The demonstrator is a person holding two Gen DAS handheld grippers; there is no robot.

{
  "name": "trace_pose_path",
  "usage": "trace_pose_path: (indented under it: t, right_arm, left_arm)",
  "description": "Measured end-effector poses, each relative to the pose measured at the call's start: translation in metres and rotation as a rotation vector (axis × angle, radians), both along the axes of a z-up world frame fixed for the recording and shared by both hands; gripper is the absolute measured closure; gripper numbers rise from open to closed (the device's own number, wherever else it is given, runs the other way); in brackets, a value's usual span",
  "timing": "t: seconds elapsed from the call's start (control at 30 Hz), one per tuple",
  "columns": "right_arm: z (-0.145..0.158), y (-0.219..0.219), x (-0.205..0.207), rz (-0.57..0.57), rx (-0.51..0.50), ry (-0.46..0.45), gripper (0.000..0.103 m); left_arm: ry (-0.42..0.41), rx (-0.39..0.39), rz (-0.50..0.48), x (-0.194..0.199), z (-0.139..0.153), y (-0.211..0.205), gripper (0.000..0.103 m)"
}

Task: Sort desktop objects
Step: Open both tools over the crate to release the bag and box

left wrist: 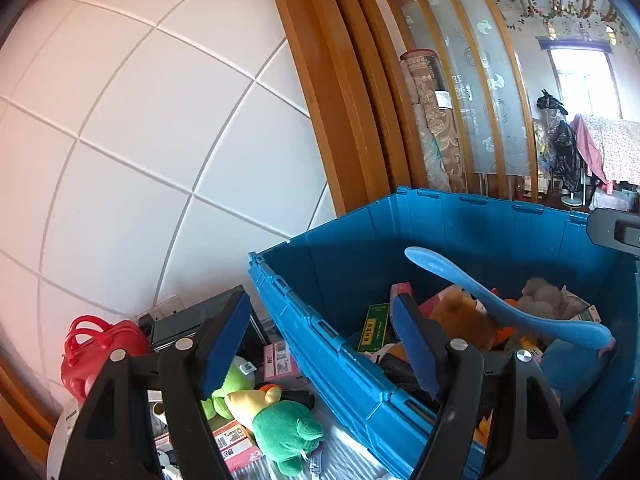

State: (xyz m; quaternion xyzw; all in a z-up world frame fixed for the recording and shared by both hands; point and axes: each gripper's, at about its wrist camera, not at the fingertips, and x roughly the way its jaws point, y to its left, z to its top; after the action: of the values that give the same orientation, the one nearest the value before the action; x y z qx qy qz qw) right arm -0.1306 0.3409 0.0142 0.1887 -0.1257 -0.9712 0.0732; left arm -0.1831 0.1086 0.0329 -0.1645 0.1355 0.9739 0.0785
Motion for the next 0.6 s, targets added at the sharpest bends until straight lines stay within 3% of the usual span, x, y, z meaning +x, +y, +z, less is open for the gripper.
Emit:
trace_pose_path:
  t: [0.33, 0.6]
  right_arm:
    - [0.022, -0.067, 0.012, 0.07, 0.039, 0.043, 0.009]
    - [0.018, -0.159, 0.013, 0.173, 0.045, 0.026, 0.009]
  left_arm:
    - [-0.004, 0.019, 0.148, 0.025, -0.009, -0.086, 0.029]
    - [0.024, -0.022, 0.307, 0.06, -0.015, -0.197, 0.024]
